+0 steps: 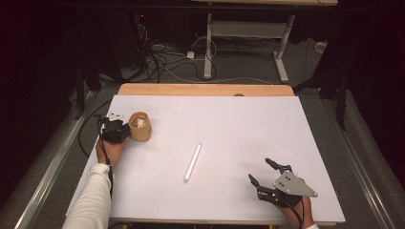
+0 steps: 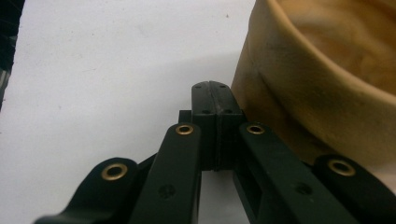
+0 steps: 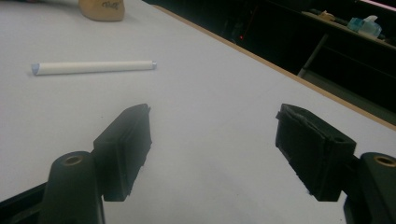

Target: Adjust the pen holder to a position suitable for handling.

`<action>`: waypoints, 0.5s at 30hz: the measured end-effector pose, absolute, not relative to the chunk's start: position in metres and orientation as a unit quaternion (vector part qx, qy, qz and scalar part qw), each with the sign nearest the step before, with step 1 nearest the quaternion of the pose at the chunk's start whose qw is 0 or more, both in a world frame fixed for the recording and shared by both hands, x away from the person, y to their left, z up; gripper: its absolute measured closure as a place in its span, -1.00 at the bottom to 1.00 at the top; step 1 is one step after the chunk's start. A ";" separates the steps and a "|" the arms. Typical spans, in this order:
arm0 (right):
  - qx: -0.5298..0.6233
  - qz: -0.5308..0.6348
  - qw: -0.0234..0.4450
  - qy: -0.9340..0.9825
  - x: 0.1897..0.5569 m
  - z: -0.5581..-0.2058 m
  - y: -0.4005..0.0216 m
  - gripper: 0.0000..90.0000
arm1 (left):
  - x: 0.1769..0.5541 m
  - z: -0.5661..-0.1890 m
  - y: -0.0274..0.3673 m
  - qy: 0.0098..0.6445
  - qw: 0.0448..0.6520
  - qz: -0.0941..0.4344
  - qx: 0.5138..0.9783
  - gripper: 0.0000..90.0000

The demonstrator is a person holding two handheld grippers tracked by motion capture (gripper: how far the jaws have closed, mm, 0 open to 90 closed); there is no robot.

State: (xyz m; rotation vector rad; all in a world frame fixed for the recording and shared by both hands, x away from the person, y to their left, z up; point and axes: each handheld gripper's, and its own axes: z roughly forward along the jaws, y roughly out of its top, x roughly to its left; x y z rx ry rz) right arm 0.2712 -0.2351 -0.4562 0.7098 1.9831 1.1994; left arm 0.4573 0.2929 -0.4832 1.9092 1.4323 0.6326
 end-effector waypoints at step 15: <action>0.277 0.463 0.359 0.762 0.272 -0.454 -0.236 -0.39 | 0.460 -0.484 0.263 0.520 0.311 0.234 0.760 0.93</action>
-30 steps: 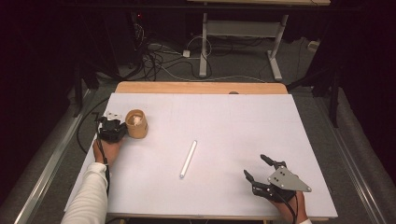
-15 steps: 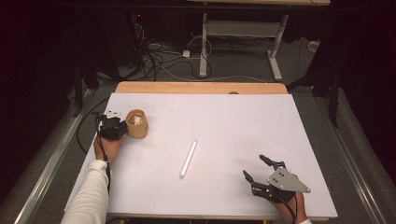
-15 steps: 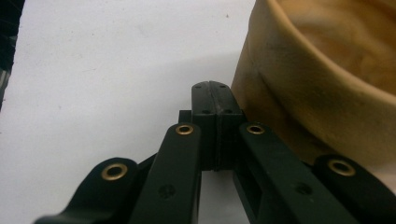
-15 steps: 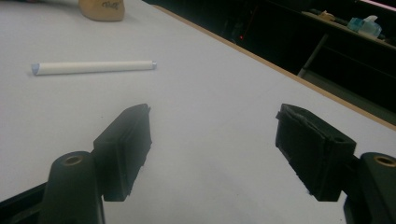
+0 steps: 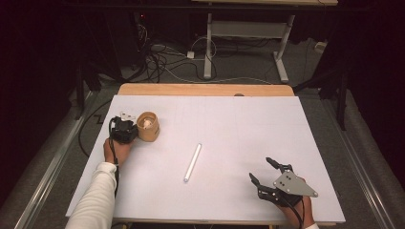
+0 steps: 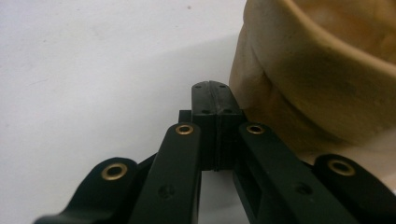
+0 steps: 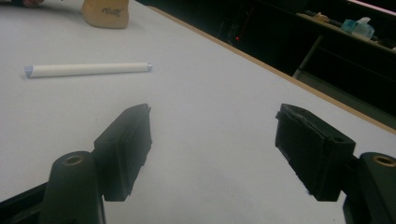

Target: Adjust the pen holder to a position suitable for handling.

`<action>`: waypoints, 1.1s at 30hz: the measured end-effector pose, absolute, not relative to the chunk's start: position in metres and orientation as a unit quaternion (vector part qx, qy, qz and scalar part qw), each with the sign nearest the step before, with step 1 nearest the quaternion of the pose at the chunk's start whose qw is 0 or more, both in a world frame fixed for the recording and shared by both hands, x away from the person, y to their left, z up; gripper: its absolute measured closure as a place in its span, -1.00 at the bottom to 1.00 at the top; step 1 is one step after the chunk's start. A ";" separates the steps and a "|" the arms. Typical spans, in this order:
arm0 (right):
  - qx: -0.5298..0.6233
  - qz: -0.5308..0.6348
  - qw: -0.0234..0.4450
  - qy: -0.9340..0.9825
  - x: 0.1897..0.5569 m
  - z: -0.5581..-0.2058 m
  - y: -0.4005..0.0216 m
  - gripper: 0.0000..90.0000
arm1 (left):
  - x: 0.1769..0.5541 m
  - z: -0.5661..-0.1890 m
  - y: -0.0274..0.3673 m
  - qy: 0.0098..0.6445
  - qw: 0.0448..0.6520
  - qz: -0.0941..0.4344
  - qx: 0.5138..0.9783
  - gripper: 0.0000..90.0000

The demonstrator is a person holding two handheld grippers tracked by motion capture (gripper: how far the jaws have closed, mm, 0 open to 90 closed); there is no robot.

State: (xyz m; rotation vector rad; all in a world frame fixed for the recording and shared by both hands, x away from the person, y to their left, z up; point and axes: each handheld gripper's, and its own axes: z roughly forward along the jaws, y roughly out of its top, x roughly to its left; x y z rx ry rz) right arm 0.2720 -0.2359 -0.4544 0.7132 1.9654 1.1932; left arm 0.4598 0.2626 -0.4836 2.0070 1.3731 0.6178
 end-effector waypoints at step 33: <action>0.283 0.459 0.365 0.759 0.270 -0.453 -0.239 -0.39 | 0.457 -0.483 0.173 0.466 0.302 0.231 0.799 0.93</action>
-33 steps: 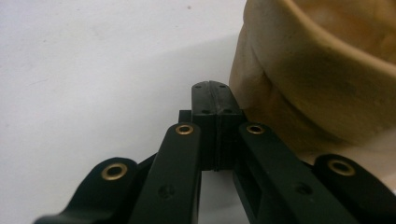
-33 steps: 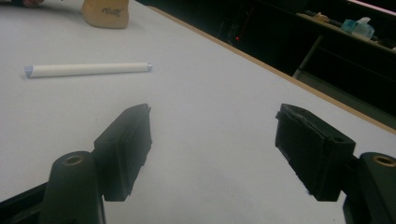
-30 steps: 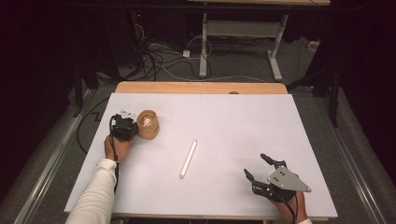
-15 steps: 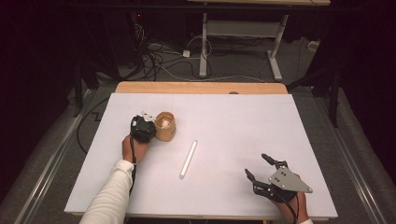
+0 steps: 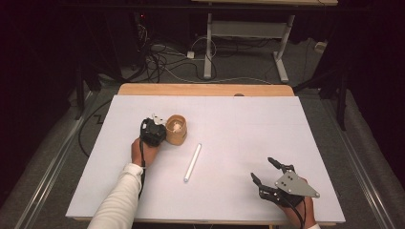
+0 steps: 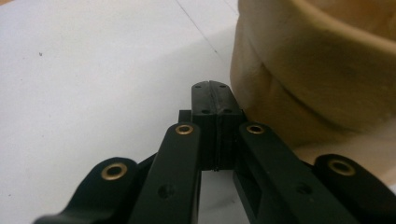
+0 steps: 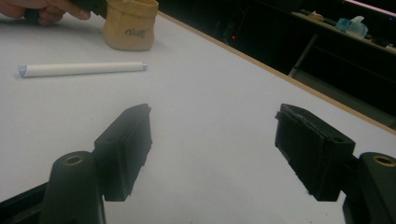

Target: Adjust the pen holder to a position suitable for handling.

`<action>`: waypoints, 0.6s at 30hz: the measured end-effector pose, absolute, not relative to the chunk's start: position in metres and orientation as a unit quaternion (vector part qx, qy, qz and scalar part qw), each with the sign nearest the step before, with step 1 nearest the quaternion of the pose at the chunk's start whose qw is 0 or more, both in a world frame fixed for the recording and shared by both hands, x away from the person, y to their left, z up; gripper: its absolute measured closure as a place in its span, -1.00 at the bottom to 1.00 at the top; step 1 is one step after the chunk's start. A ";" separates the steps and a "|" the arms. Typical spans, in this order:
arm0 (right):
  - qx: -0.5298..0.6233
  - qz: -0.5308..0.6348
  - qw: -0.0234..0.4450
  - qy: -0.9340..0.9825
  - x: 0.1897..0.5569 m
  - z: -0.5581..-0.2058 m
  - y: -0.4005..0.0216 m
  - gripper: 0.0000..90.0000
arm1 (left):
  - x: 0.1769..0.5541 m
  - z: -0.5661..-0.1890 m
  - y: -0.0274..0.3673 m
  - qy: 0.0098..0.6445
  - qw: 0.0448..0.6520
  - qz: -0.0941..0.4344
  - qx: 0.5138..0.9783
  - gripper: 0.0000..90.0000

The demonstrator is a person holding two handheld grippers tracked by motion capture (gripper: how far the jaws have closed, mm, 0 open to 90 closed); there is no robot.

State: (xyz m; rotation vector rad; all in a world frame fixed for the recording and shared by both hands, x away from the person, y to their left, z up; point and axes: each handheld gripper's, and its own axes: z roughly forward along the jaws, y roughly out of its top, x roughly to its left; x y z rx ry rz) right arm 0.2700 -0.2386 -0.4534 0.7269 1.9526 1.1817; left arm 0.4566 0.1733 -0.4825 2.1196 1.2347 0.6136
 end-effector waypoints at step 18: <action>0.301 0.460 0.371 0.749 0.270 -0.454 -0.241 -0.40 | 0.413 -0.459 0.206 0.402 0.380 0.271 0.788 0.86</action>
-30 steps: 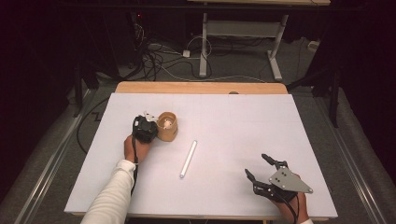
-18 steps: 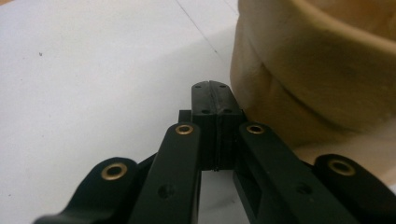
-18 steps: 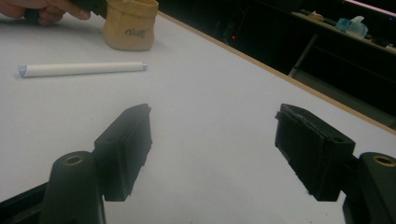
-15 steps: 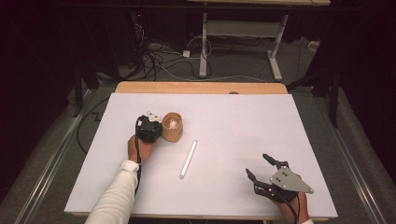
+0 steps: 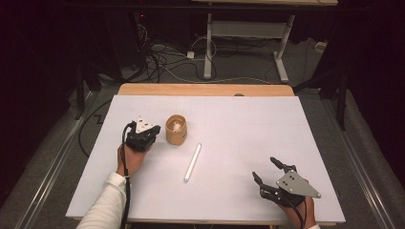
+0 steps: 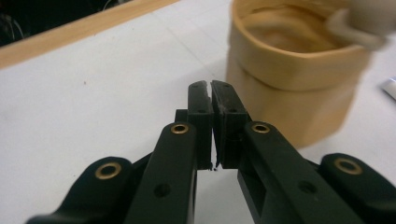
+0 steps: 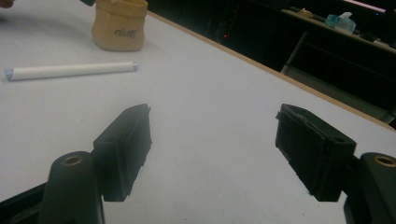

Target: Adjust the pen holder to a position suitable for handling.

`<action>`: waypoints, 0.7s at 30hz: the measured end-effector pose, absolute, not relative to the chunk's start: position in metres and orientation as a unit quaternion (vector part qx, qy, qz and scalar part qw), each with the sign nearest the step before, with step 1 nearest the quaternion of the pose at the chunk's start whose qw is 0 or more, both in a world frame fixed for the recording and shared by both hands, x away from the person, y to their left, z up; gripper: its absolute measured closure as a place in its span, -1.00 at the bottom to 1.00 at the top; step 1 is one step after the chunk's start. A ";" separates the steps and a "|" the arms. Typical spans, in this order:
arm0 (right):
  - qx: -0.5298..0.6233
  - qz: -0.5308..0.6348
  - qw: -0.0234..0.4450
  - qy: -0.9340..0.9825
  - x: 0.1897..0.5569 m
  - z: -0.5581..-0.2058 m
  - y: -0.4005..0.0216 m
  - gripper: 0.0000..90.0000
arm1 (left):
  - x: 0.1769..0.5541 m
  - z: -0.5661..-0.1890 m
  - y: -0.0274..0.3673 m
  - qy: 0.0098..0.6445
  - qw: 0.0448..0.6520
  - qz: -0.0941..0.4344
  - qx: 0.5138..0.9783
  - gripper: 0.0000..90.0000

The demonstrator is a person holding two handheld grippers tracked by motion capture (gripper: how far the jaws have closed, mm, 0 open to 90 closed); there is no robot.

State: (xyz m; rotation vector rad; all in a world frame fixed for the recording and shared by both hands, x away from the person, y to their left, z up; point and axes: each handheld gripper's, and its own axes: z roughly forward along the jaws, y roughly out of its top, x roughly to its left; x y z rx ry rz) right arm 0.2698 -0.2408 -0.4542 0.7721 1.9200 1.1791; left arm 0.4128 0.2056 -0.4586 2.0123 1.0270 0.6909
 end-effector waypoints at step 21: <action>0.312 0.457 0.373 0.745 0.274 -0.455 -0.246 -0.41 | 0.357 -0.425 0.208 0.282 0.432 0.283 0.808 0.20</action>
